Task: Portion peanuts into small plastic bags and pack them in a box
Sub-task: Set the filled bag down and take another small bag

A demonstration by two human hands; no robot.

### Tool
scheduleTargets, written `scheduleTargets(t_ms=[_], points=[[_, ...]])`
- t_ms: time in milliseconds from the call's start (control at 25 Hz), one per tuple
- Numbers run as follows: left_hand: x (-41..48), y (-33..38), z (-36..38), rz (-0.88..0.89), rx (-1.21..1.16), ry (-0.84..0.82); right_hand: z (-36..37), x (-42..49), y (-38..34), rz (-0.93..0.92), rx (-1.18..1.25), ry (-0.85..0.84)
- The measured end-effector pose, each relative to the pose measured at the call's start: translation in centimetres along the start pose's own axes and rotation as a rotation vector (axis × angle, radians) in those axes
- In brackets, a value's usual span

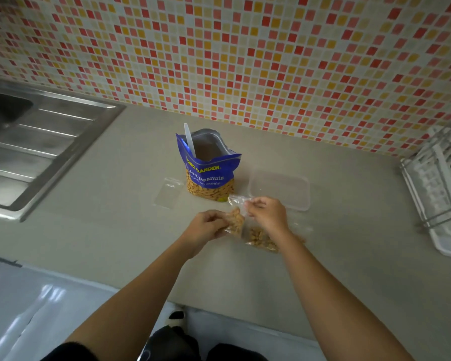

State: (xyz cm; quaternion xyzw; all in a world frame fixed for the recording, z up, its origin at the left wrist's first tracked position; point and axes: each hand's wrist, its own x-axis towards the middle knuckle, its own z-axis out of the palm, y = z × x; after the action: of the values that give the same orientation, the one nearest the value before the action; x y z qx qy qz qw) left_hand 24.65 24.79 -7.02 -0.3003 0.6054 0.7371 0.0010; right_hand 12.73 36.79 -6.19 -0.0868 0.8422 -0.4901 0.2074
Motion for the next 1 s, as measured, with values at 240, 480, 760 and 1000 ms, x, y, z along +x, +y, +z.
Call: scheduleTargets(t_ms=[240, 480, 760, 1000], points=[[1.4, -3.1, 1.1, 0.155, 0.660, 0.250, 1.6, 0.4, 2.4, -0.118, -0.455, 0.106], [1.6, -3.3, 0.8, 0.264, 0.948, 0.278, 2.4, 0.6, 2.8, -0.196, -0.662, 0.173], [1.2, -1.9, -6.3, 0.271, 0.882, 0.449, 5.7, -1.7, 0.7, -0.355, -0.465, 0.251], [3.1, -0.5, -13.3, 0.167, 0.928, 0.593, 15.3, -5.0, 0.8, -0.366, -0.545, -0.145]])
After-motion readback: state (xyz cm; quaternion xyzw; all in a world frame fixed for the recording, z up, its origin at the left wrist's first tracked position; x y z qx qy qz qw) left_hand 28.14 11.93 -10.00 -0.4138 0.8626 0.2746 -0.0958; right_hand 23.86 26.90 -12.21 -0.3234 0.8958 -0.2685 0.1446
